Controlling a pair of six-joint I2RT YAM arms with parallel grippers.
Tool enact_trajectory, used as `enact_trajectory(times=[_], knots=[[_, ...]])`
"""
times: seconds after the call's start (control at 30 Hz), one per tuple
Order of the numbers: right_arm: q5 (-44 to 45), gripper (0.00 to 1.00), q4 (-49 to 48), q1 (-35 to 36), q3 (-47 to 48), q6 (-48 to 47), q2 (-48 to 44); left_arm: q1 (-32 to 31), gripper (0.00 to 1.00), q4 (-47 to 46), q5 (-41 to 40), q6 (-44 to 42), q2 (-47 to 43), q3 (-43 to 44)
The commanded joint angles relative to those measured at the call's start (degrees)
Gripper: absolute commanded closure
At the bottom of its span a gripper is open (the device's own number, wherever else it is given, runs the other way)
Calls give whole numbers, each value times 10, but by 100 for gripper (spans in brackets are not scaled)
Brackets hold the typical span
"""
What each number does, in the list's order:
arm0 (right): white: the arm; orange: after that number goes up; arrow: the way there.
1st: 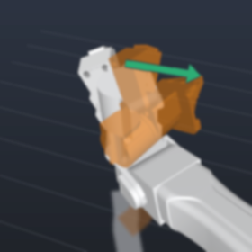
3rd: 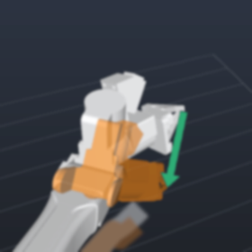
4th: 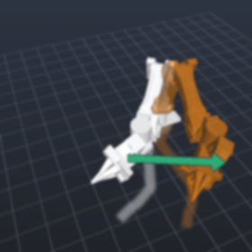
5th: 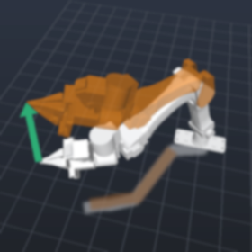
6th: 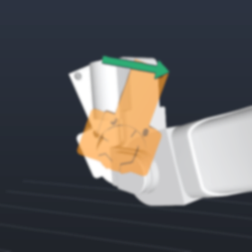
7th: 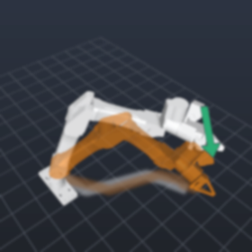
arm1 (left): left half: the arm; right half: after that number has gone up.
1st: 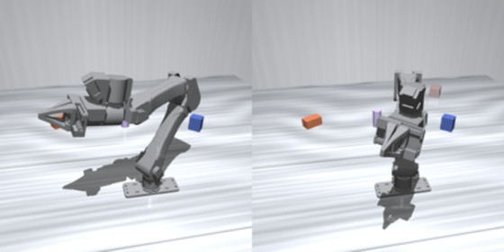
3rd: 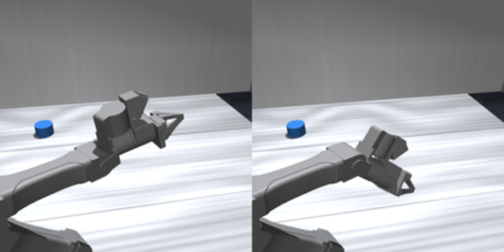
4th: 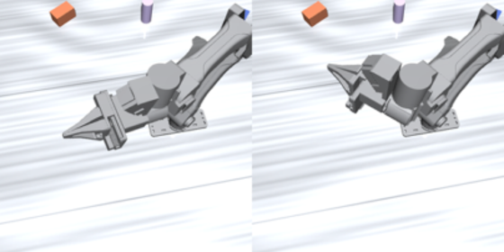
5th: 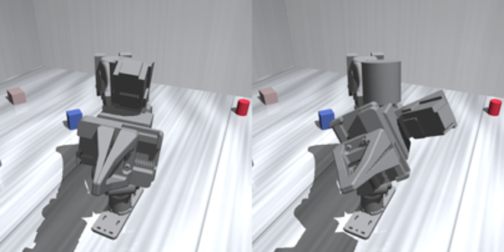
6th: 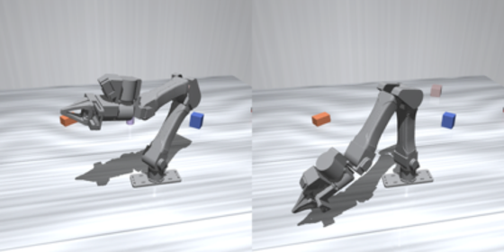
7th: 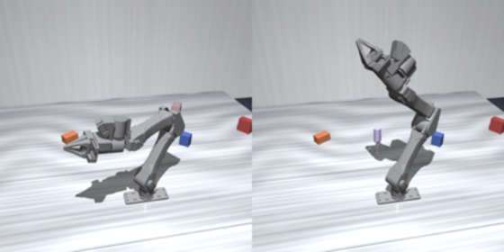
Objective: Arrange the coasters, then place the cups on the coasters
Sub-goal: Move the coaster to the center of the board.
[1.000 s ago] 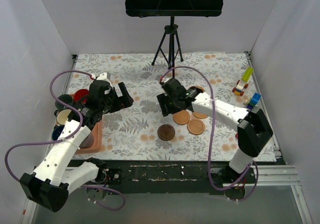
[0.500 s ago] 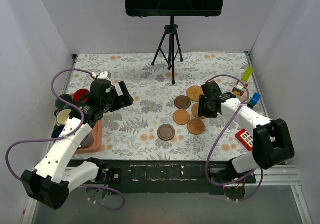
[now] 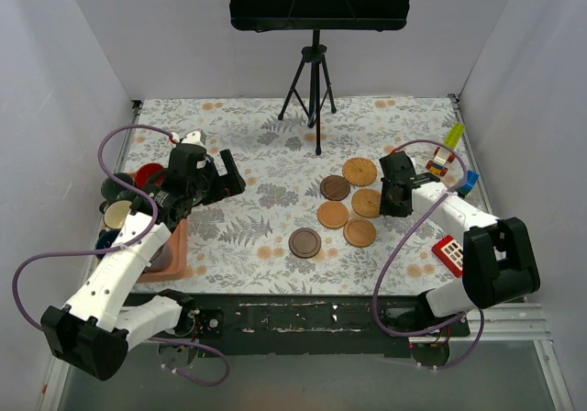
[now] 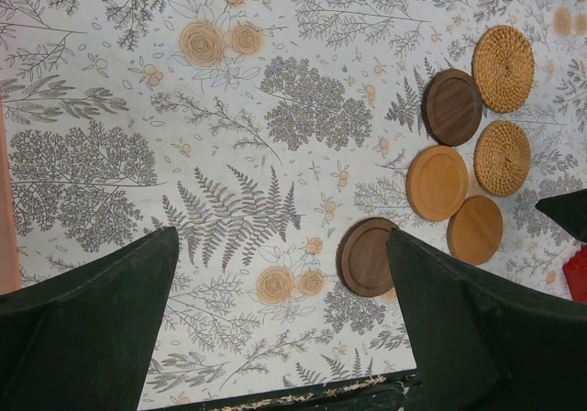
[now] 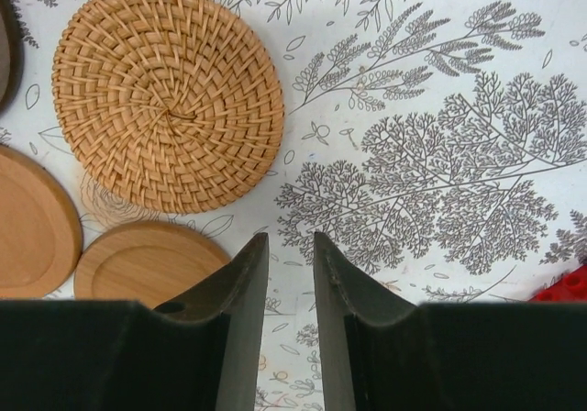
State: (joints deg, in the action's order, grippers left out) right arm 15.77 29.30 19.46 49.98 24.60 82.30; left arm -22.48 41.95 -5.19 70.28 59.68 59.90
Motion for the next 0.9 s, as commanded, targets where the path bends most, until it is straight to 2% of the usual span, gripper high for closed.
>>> enact_trajectory(times=[0.0, 0.2, 0.87], knots=[[30, 67, -30, -3, 6, -24, 20, -2, 2, -7, -3, -8, -1, 24], [49, 71, -26, -3, 18, -31, 56, -2, 2, -6, -9, -8, 2, 23], [11, 72, -64, -3, 44, -32, 120, -2, 2, -8, -19, -9, 11, 29]])
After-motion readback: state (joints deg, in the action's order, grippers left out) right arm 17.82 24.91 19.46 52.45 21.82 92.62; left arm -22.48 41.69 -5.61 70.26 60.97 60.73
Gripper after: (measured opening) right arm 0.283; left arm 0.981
